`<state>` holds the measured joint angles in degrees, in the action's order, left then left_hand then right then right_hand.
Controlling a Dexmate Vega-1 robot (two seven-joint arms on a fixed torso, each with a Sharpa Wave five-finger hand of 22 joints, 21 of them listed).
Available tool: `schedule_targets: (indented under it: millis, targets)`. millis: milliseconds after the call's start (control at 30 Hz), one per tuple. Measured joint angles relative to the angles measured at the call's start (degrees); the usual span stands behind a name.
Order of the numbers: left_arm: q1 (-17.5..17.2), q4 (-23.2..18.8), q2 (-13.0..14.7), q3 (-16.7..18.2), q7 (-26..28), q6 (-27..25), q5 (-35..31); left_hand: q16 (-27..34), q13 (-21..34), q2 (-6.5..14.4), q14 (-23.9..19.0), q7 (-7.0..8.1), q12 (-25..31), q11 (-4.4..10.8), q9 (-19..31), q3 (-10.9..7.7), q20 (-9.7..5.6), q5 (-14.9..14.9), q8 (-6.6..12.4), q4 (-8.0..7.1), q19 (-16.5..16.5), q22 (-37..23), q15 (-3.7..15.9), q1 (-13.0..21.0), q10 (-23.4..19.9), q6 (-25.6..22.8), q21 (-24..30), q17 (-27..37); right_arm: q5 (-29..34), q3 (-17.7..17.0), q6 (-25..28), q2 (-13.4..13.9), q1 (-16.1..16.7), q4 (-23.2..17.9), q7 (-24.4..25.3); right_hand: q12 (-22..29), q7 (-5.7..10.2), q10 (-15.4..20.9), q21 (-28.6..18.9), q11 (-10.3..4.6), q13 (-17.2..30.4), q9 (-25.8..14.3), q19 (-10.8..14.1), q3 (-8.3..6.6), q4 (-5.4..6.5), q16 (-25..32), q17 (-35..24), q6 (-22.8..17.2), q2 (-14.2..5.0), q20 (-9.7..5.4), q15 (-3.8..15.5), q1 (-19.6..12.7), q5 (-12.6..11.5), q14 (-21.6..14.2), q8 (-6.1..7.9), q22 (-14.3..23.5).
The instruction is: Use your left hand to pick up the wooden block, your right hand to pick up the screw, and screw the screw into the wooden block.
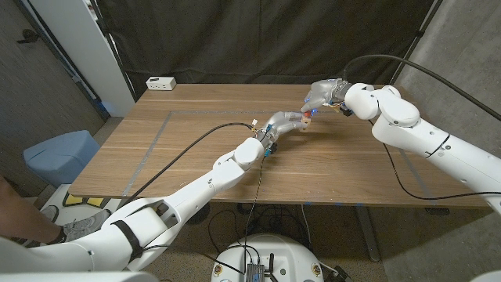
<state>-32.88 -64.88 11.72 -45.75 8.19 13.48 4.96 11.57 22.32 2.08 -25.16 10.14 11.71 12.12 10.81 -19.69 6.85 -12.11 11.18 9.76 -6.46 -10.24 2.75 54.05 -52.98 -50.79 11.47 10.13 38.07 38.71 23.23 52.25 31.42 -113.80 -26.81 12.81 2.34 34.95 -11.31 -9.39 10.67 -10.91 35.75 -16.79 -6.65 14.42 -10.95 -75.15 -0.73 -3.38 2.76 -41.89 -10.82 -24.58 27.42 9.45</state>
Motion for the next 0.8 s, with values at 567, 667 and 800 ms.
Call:
schedule_targets:
  millis: [567, 667, 800]
  targets:
    - [0.2, 0.4, -0.1, 0.0, -0.2, 0.3, 0.0, 0.0, 0.0, 0.0, 0.0, 0.0, -0.1, 0.0, 0.0, 0.0, 0.0, -0.2, 0.0, 0.0, 0.0, 0.0, 0.0, 0.0, 0.0, 0.0, 0.0, 0.0, 1.1, -1.1, 0.9, 0.0, 1.3, -1.4, 1.4, -1.0, -1.01, 0.6, 0.0, 1.22, 0.0, 0.3, 0.0, 2.71, 2.63, -0.5, -0.1, 1.7, 1.53, 0.0, -0.3, 7.2, 0.2, -0.3, -2.29, 0.0]
    - [0.3, 0.5, -0.1, 0.0, -0.3, 0.3, 0.0, 0.0, 0.0, 0.0, 0.0, 0.0, -0.2, 0.0, 0.0, 0.0, 0.0, -0.2, 0.0, 0.0, 0.0, 0.0, 0.0, 0.0, 0.0, 0.0, 0.0, 0.0, 1.2, -1.4, 1.1, 0.1, 1.5, -1.7, 1.6, -1.4, -0.92, 0.3, 0.0, 2.33, 0.0, 0.1, 0.0, 3.03, 2.95, -0.7, -0.1, 3.1, 1.67, 0.0, -0.3, 8.2, 0.2, -0.3, -3.07, 0.0]
    - [0.3, 0.5, -0.1, -0.1, -0.3, 0.4, 0.0, 0.0, 0.0, 0.0, 0.0, 0.0, -0.2, 0.0, 0.0, 0.0, 0.0, -0.2, 0.0, 0.0, 0.0, 0.0, 0.0, 0.0, 0.0, 0.0, 0.0, 0.0, 1.3, -1.9, 1.3, 0.5, 1.8, -2.3, 1.7, -1.8, -1.18, -1.0, 0.0, 3.62, 0.0, 0.1, 0.0, 3.11, 2.86, -1.2, 0.0, 6.3, 1.8, 0.01, -0.3, 8.9, 0.2, -0.3, -4.7, 0.0]
